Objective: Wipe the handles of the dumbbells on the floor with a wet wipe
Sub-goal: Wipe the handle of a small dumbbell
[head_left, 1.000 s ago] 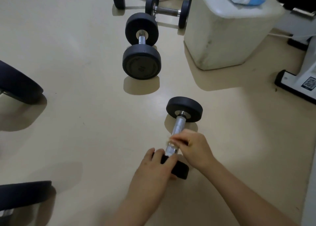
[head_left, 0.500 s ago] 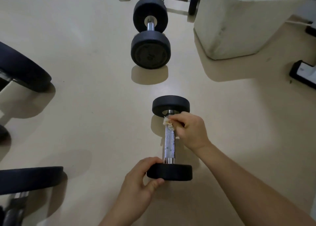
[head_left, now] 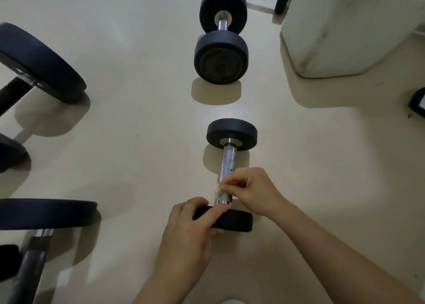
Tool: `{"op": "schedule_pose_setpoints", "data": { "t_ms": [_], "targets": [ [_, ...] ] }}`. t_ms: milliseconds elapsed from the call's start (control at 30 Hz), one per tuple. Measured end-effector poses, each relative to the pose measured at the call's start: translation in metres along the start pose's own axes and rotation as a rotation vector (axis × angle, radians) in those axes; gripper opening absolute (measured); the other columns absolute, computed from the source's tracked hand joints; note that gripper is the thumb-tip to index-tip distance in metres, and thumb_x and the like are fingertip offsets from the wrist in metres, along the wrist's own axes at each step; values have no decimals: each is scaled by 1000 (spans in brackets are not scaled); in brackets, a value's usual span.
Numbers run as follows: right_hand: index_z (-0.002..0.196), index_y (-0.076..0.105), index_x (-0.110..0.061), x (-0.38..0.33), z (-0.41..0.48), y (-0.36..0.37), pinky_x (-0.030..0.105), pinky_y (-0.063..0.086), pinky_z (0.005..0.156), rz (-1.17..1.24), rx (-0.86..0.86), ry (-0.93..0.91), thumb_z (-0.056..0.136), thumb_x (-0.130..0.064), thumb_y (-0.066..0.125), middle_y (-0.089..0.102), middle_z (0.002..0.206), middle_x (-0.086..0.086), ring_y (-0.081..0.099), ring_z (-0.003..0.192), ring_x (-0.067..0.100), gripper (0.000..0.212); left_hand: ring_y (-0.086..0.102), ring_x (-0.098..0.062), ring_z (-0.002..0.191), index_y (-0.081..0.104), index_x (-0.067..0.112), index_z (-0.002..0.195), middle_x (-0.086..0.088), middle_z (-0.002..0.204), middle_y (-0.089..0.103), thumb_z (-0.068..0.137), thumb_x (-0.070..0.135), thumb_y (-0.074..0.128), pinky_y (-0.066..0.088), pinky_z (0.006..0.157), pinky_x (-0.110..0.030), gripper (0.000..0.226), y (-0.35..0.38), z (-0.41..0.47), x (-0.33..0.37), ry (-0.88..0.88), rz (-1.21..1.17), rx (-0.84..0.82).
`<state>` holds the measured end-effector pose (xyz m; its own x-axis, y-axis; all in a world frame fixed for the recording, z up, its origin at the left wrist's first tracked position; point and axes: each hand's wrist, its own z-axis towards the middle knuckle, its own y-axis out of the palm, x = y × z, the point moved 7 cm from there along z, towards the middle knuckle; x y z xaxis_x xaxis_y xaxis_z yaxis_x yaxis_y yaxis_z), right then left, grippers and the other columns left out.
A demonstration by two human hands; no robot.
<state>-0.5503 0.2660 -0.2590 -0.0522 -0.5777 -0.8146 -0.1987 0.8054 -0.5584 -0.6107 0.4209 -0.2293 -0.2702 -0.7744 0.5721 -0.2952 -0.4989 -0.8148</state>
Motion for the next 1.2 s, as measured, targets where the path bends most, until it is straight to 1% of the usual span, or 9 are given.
{"op": "schedule_pose_setpoints", "data": {
  "t_ms": [167, 333, 500, 667, 767, 867, 1034, 1134, 1200],
  "targets": [
    [87, 77, -16, -9, 36, -15, 26, 51, 67, 14, 373, -41, 80, -13, 72, 69, 78, -6, 63, 70, 10, 9, 58, -8, 98, 54, 43, 119, 16, 117, 57, 75, 6, 75, 47, 77, -21, 61, -19, -9, -23, -64, -84, 89],
    [83, 77, -19, -19, 5, 31, 36, 56, 76, 40, -11, -8, 77, -15, 76, 72, 79, -9, 66, 74, 6, 7, 53, 5, 106, 56, 37, 117, 22, 116, 55, 75, 0, 66, 45, 92, -21, 57, -24, -11, -45, -154, -244, 98],
    [83, 77, -24, -26, 57, -4, 37, 55, 72, -18, 311, -57, 81, -19, 70, 72, 80, -8, 66, 75, 10, 9, 46, -4, 112, 61, 31, 114, 12, 120, 56, 70, 12, 58, 31, 93, -9, 48, -33, -11, -40, -176, -81, 141],
    [79, 76, -25, -23, 15, 36, 20, 49, 68, -6, -125, 47, 78, -14, 74, 66, 67, -19, 63, 66, -4, 11, 31, -7, 125, 50, 49, 122, 18, 134, 40, 84, 49, 56, 36, 89, -19, 38, -31, -1, -2, -154, 0, -21],
    [84, 77, -20, -21, 42, 11, 27, 54, 73, 1, 106, 12, 80, -16, 72, 70, 76, -15, 66, 72, 0, 7, 31, -7, 117, 41, 51, 121, 22, 122, 43, 82, 61, 55, 41, 85, -20, 43, -18, 7, 2, -144, 57, -92],
    [88, 76, -17, -18, 51, -1, 35, 58, 77, 91, 269, 50, 81, -15, 72, 72, 81, -8, 68, 76, 6, 9, 41, -6, 103, 52, 49, 112, 21, 111, 43, 76, 50, 69, 36, 83, -18, 39, -19, 11, -13, -183, -38, -100],
    [81, 77, -19, -31, 15, 49, 38, 56, 76, 91, -114, 53, 78, -15, 74, 74, 77, -7, 68, 72, 6, 5, 53, 4, 98, 66, 45, 86, 18, 105, 50, 67, 14, 82, 39, 87, -9, 39, -33, 8, -48, -354, -468, -28],
    [86, 77, -18, -34, 57, 27, 39, 55, 75, 5, 169, -12, 81, -21, 71, 73, 82, -5, 67, 75, 11, 8, 54, 2, 100, 69, 39, 86, 15, 106, 54, 72, 4, 75, 40, 93, -16, 38, -42, 4, -64, -437, -514, 30],
    [88, 77, -17, -34, 68, 24, 39, 55, 78, 64, 255, 25, 81, -18, 72, 73, 82, -5, 67, 77, 12, 9, 51, 0, 102, 71, 36, 89, 16, 108, 53, 77, 1, 67, 37, 86, -11, 37, -57, 2, -68, -385, -234, 97]
  ]
}}
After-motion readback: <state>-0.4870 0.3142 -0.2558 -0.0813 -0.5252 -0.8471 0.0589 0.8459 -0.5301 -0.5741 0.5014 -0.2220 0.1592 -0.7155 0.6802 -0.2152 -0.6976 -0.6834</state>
